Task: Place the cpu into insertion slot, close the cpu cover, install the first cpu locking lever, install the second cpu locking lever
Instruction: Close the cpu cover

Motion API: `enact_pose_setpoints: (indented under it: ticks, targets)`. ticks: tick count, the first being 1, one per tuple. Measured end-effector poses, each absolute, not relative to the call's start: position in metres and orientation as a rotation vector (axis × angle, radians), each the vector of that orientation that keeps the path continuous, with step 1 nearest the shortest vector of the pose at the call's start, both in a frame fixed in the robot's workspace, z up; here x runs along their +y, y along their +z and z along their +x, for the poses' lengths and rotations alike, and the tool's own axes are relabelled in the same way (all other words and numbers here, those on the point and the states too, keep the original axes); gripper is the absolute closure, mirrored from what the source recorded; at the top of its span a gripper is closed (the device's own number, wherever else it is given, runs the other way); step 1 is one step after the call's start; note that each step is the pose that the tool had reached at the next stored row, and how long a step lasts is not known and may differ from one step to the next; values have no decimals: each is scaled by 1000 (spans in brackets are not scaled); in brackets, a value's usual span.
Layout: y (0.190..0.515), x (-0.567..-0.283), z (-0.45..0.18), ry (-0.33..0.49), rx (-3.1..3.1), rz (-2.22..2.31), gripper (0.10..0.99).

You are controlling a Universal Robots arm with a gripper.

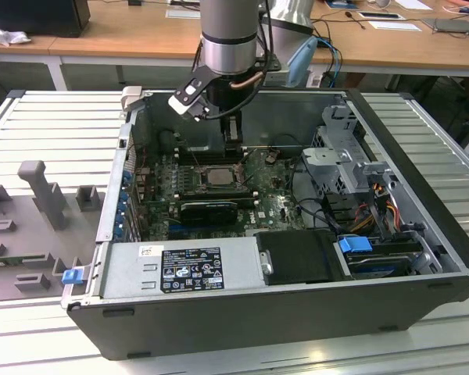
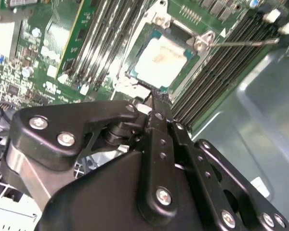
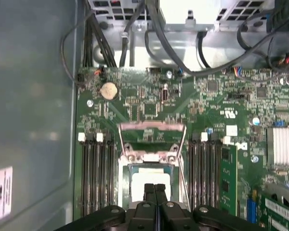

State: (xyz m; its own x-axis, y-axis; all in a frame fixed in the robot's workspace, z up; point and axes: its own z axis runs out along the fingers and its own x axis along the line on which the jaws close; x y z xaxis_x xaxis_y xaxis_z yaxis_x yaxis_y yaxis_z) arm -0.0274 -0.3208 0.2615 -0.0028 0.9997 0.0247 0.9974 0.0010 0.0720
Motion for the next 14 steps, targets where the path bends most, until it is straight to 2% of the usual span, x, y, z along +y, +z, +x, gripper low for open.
enact_pose_setpoints:
  ticks: [14]
  targets:
    - [272, -320, 10, 99, 2202, 2198, 980]
